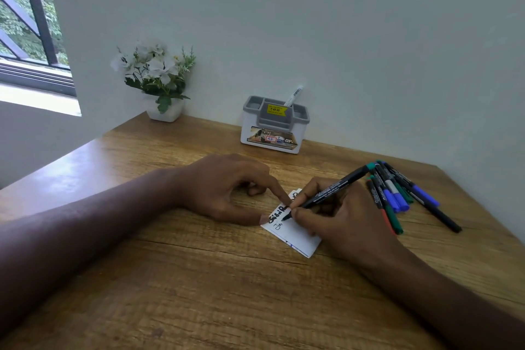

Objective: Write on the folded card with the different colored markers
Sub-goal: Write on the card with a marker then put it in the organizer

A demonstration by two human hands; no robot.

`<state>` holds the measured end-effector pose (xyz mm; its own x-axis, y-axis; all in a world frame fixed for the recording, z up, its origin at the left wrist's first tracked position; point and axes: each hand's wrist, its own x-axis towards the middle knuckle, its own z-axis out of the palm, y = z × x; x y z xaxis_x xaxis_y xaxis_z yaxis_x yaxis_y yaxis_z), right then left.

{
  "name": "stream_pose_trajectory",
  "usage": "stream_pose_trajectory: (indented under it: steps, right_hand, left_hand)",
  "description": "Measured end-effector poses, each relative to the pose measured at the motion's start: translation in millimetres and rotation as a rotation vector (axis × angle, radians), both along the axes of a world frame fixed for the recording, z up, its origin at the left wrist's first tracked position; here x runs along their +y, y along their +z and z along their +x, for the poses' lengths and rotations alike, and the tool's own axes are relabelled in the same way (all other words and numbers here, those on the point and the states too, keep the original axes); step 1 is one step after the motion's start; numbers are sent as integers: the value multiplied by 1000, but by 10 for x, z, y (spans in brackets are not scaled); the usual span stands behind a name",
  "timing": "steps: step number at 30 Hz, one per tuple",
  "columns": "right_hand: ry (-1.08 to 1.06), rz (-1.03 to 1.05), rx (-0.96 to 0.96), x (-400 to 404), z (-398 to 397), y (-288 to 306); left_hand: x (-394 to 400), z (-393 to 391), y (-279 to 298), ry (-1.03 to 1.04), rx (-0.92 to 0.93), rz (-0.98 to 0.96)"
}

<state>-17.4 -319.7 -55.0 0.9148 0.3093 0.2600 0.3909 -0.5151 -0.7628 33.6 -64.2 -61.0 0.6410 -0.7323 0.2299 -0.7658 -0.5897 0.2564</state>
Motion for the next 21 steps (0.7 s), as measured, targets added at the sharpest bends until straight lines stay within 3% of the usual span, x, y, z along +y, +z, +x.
stream_pose_trajectory:
  steps: [21]
  right_hand:
    - [-20, -15, 19, -6, 19, -23]
  left_hand:
    - [1, -24, 1, 2, -2, -5]
